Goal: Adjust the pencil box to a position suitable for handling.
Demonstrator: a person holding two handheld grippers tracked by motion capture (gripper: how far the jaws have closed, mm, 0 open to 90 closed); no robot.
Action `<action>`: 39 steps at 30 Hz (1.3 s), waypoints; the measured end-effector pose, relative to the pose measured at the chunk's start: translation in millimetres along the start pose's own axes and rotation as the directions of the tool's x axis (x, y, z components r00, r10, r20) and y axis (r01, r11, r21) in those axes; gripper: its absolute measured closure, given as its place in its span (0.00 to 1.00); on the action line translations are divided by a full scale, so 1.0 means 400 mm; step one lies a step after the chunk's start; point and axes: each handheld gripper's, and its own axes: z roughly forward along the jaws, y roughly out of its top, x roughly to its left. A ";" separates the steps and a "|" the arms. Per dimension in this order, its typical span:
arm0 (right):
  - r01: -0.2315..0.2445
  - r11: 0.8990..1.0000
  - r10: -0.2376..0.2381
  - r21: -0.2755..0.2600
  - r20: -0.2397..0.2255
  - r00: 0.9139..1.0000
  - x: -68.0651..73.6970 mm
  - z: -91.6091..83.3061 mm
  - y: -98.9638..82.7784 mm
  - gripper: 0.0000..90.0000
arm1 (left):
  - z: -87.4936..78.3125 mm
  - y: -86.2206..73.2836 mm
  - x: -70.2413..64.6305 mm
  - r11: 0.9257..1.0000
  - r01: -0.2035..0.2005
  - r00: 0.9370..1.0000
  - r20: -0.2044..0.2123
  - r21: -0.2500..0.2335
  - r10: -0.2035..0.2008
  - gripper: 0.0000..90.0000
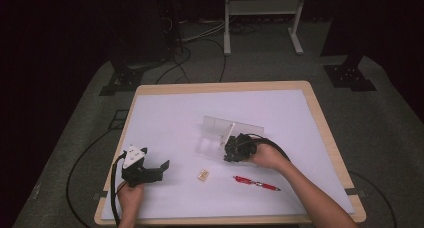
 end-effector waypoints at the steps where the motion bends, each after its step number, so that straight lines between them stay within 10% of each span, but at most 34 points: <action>1: 0.002 1.000 -0.002 0.000 -0.002 1.000 0.001 0.004 0.001 0.95 | 0.000 0.000 -0.001 1.000 0.001 1.000 0.000 0.000 -0.001 0.01; 16: -0.020 1.000 0.020 -0.005 -0.021 1.000 -0.002 0.012 -0.008 0.95 | 0.001 0.000 0.000 1.000 0.001 1.000 0.000 0.001 -0.001 0.01; 39: -0.151 0.981 0.147 -0.120 -0.036 0.988 -0.009 -0.094 -0.080 0.62 | 0.001 0.000 -0.001 1.000 -0.001 1.000 -0.003 0.003 0.001 0.01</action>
